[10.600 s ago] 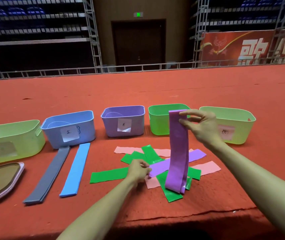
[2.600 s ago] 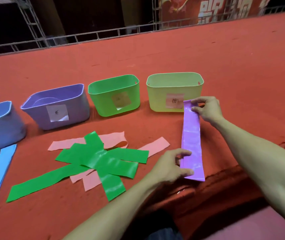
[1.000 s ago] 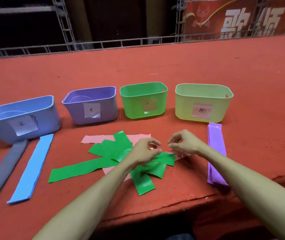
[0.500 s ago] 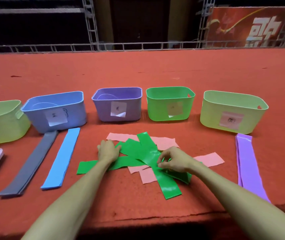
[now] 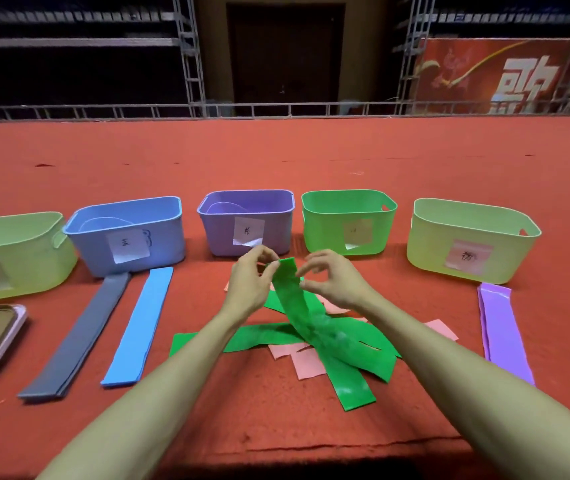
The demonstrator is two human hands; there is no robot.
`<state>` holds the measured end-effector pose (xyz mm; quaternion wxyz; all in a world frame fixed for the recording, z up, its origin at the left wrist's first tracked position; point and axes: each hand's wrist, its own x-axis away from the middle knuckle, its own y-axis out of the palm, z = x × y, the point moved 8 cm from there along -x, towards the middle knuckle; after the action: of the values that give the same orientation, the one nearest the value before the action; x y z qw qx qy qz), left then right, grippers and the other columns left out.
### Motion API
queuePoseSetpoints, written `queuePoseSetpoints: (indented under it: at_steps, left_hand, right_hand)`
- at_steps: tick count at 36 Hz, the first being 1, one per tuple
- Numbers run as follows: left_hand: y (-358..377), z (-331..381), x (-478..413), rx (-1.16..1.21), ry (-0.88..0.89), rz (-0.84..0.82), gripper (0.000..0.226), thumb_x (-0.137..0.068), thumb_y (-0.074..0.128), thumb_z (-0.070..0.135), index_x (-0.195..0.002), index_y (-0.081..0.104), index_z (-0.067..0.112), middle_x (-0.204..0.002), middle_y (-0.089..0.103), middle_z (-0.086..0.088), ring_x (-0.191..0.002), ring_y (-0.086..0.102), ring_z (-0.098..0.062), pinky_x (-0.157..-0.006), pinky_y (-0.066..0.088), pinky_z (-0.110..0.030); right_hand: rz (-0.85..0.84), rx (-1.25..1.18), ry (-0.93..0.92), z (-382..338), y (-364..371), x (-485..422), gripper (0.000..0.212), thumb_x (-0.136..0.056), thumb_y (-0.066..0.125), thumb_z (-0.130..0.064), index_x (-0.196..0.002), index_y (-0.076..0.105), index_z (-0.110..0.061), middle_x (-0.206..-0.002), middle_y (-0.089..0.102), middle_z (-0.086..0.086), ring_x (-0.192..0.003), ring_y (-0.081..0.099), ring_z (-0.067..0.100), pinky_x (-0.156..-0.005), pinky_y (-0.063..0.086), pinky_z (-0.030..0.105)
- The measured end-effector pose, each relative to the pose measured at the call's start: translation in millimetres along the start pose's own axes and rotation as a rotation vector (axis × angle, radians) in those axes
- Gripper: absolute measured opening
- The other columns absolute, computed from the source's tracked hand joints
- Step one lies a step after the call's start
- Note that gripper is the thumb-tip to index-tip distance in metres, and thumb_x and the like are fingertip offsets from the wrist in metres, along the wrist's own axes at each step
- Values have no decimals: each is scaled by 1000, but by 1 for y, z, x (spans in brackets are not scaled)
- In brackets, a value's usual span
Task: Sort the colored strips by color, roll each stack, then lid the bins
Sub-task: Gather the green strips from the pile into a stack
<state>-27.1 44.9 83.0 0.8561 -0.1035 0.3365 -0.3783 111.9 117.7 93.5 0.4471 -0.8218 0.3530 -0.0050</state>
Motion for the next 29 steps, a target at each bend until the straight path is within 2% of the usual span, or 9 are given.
queuePoseSetpoints:
  at_steps: [3,5,9,11,15,22,25,27,29]
  left_hand:
    - [-6,26,-4,66,67,-24,10,-86,63,5,-81,62,14,-69,62,8,-62,55,-3,-63,47,-19]
    - [-12,42,-5,107,95,-16,11,-86,64,4,-82,63,14,-72,64,6,-66,57,-4,-67,49,-21]
    - [-24,56,-7,247,72,15,18,-87,62,2,-90,58,19,-84,62,6,-76,59,-6,-77,54,-31]
    - [-24,59,-4,321,49,-5,31,-87,61,1,-97,50,28,-89,59,2,-82,59,-13,-81,55,-39]
    - [-13,68,12,376,70,-87,48,-86,59,-4,-104,35,33,-83,60,-2,-74,61,-11,-81,51,-33]
    - [6,87,30,388,181,-103,86,-86,59,-4,-138,15,49,-85,61,-5,-79,63,-20,-78,53,-31]
    - [13,93,33,330,199,-160,76,-87,58,-2,-135,27,49,-107,61,5,-98,61,-10,-91,50,-28]
    - [18,96,36,272,218,-193,59,-86,58,0,-129,43,37,-125,57,6,-116,56,-11,-103,45,-37]
    - [24,95,39,234,213,-211,47,-84,59,1,-124,52,24,-124,58,5,-116,54,-7,-106,41,-32]
  right_hand:
    - [20,-50,-25,-17,-10,-12,13,-77,76,-14,-91,75,-12,-106,68,4,-97,62,12,-92,44,22]
    - [38,-95,-18,-23,-18,-16,8,-77,76,-13,-86,75,-12,-92,73,5,-86,67,14,-87,52,30]
    - [90,-157,-65,-42,-38,-18,9,-78,74,-5,-86,75,-8,-83,73,5,-76,66,13,-77,53,22]
    - [118,-231,-69,-48,-48,-16,15,-77,72,3,-87,74,-7,-83,71,5,-75,65,13,-75,54,26]
    - [203,-276,-85,-54,-69,-16,22,-75,71,9,-88,73,-9,-87,73,8,-75,68,19,-75,56,37]
    - [390,-273,-157,-69,-105,-11,27,-75,74,1,-82,72,-25,-79,71,-7,-68,63,12,-70,58,33]
    - [427,-303,-178,-71,-115,-10,32,-76,72,2,-83,70,-30,-85,71,-5,-76,69,20,-72,59,37]
    - [451,-328,-183,-72,-121,-9,35,-77,71,3,-85,69,-31,-89,71,-2,-79,71,22,-73,59,36]
    - [482,-346,-193,-74,-128,-8,33,-77,71,3,-89,70,-27,-92,71,0,-78,70,20,-72,59,37]
